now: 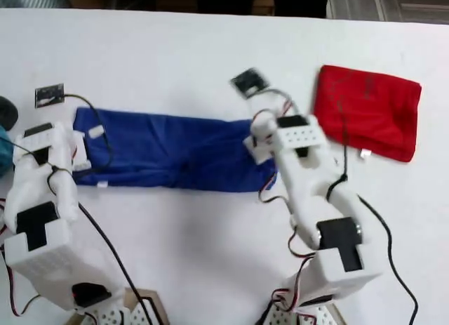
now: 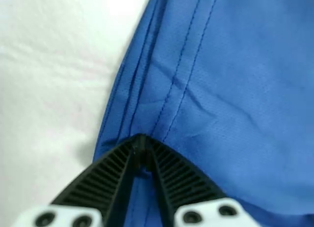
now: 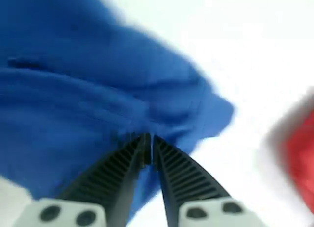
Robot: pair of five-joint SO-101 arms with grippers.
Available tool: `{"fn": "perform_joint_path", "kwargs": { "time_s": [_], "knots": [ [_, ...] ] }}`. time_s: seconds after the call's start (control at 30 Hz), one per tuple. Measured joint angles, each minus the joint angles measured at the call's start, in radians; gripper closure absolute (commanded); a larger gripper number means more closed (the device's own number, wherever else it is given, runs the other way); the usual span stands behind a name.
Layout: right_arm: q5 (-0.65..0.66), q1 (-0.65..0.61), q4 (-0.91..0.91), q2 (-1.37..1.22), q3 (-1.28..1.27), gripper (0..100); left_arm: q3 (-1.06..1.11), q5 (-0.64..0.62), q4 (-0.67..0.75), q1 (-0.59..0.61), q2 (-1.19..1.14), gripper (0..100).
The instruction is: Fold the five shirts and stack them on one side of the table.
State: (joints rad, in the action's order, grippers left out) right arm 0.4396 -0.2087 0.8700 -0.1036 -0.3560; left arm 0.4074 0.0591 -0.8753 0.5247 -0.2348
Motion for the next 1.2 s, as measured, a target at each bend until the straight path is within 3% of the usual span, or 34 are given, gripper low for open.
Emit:
{"fn": "perform_joint_path", "kwargs": {
  "time_s": [0.23, 0.43, 0.8, 1.03, 1.2],
  "knots": [
    [0.0, 0.009, 0.224, -0.002, 0.152, 97.8, 0.0, 0.0, 0.0, 0.0, 0.0, 97],
    [0.064, 0.009, 0.368, 0.052, 0.118, 97.8, 0.0, -0.002, 0.003, 0.0, 0.0, 97],
    [0.107, -0.13, 0.232, 0.224, -0.207, 97.8, 0.0, -0.003, 0.005, 0.0, 0.0, 97],
    [0.109, -0.012, 0.074, 0.224, -0.284, 97.9, 0.0, -0.003, 0.005, 0.0, 0.0, 97],
    [0.184, 0.074, 0.043, 0.195, -0.285, 97.9, 0.0, -0.003, 0.005, 0.0, 0.0, 97]
  ]
}}
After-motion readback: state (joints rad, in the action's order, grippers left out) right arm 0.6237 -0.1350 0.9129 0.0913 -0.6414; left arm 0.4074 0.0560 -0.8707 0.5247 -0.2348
